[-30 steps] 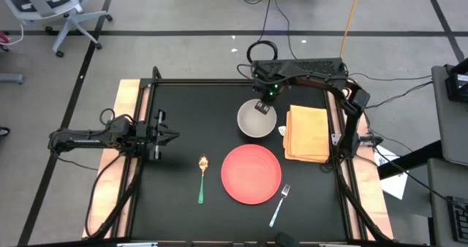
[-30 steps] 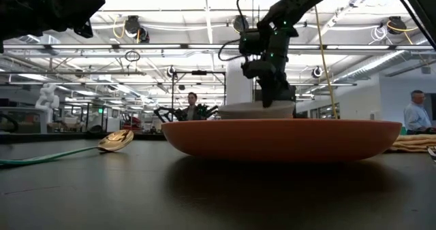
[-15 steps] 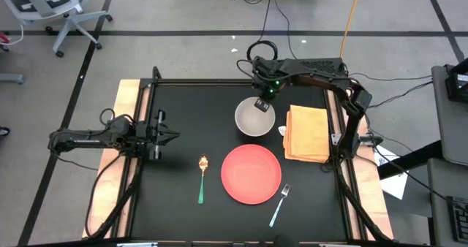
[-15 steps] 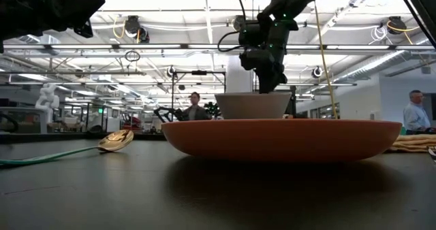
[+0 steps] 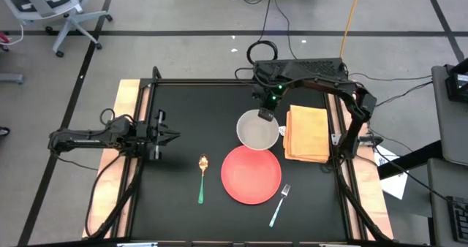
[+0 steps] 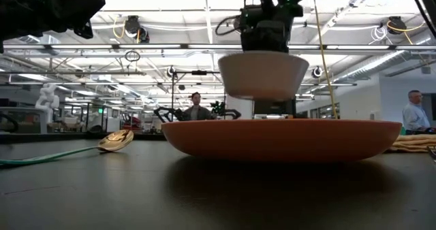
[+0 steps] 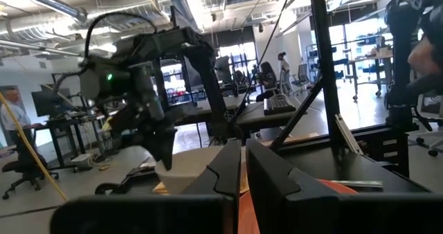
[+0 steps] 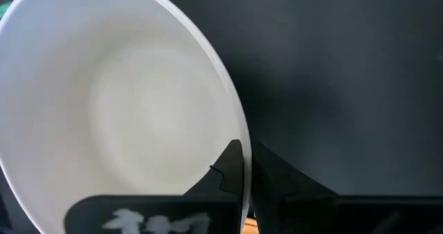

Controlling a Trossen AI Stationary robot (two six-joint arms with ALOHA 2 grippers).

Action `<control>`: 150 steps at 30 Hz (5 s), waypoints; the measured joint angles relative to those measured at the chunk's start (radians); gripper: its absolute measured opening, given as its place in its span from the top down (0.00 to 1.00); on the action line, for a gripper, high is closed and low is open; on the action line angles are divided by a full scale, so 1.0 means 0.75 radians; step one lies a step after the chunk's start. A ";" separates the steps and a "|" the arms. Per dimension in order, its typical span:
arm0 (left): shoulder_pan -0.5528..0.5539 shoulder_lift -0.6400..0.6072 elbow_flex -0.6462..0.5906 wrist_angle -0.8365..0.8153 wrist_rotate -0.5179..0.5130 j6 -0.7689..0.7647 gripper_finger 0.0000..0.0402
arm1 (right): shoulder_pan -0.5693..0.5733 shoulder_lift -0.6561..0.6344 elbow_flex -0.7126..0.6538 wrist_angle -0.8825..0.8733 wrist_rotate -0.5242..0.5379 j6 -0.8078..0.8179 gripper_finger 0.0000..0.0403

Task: Set table place
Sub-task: Put the white bowl on the orange plate

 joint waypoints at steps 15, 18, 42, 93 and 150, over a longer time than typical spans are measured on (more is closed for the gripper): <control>0.000 0.000 0.000 0.001 0.000 0.001 0.92 | 0.212 -0.082 0.000 -0.087 0.003 0.146 1.00; 0.000 0.000 0.000 0.002 0.000 0.001 0.92 | 0.262 -0.082 0.000 -0.083 0.005 0.160 1.00; 0.000 0.001 0.000 0.025 0.000 -0.040 0.92 | 0.467 0.077 0.001 0.071 0.015 0.285 1.00; 0.000 0.000 0.000 0.022 0.000 -0.091 0.92 | 0.613 0.118 -0.001 0.169 0.186 0.295 1.00; 0.000 0.000 0.000 -0.011 0.001 -0.134 0.92 | 0.551 0.200 -0.101 0.271 0.112 0.035 1.00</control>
